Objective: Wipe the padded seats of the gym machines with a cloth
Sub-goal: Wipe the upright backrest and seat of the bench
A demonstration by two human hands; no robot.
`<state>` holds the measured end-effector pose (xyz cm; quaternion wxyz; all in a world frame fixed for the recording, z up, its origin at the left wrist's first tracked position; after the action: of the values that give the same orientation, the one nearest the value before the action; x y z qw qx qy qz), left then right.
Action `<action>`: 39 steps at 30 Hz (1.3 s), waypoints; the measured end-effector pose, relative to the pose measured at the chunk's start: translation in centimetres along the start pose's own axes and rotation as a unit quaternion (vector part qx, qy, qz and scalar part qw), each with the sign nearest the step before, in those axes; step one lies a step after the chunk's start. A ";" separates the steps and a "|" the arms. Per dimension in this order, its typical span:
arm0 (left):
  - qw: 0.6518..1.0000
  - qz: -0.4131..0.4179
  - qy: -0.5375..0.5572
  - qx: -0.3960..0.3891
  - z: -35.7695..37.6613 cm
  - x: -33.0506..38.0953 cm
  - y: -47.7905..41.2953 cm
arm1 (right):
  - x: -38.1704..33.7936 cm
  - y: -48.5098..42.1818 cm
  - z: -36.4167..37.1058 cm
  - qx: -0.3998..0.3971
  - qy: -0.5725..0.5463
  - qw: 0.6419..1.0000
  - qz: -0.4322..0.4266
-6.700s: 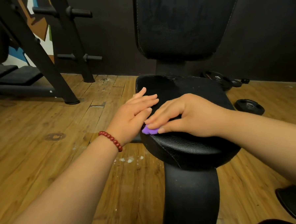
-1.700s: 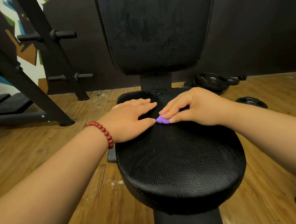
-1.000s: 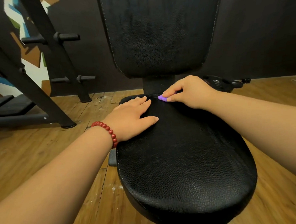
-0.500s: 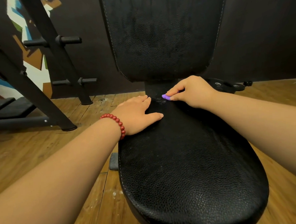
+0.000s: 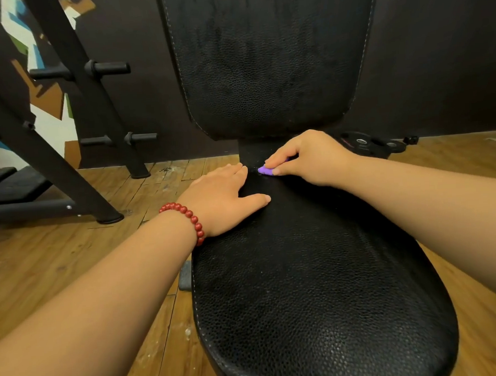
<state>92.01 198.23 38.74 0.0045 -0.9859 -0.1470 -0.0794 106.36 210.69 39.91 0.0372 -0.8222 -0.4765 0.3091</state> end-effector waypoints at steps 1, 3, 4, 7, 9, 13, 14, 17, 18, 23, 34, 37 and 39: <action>1.000 -0.001 0.003 0.002 0.0 0.0 0.0 | -0.4 -0.3 0.4 0.000 -0.006 1.000 -0.004; 1.000 -0.002 0.010 0.003 0.0 0.0 0.1 | -1.1 -0.7 1.1 -0.011 -0.008 1.000 -0.018; 1.000 -0.004 0.011 0.003 0.0 0.0 0.2 | -1.2 -0.8 1.2 -0.019 -0.005 0.999 -0.026; 1.000 -0.007 0.009 0.006 -0.1 -0.1 0.3 | -0.5 -0.4 0.1 -0.053 0.016 0.997 -0.046; 1.000 -0.008 0.008 0.002 -0.1 -0.1 0.4 | 0.3 0.3 -1.4 -0.078 0.044 0.995 -0.043; 1.000 -0.007 0.001 -0.002 0.0 0.1 0.4 | 1.6 1.7 -2.7 -0.048 0.050 0.998 -0.007; 1.000 -0.007 -0.002 -0.001 0.0 0.1 0.4 | 1.5 1.7 -2.4 -0.035 0.043 0.998 -0.003; 1.000 -0.010 -0.002 -0.002 0.0 0.2 0.4 | 0.5 0.6 -0.8 -0.008 0.028 1.000 0.009; 1.000 -0.010 -0.002 -0.002 0.0 0.3 0.5 | 0.1 0.1 -0.3 -0.003 0.027 1.000 0.011; 1.000 -0.011 0.004 0.002 0.0 0.4 0.6 | -1.3 -1.8 1.7 -0.008 0.049 0.999 -0.013; 1.000 0.029 -0.008 -0.010 0.0 0.4 0.7 | 2.4 2.8 -2.6 -0.004 0.050 0.998 0.030; 0.999 0.041 -0.024 -0.026 -0.4 0.9 0.5 | 1.8 2.5 -1.8 0.003 0.041 0.999 0.024; 0.998 0.037 -0.038 -0.041 -0.7 1.1 0.4 | 1.6 2.4 -1.8 -0.014 0.033 0.999 0.012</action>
<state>93.06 198.20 39.59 -0.0383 -0.9924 -0.1068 -0.0477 109.76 211.09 39.79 0.0378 -0.8381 -0.4691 0.2758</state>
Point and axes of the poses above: each hand's wrist, its own y-axis away from the middle knuckle, its own z-axis out of the palm, x = y × z, the point moved 1 cm from there along -y, towards the middle knuckle, and after that the axes turned 9 degrees about -z, right-handed, at the moved point
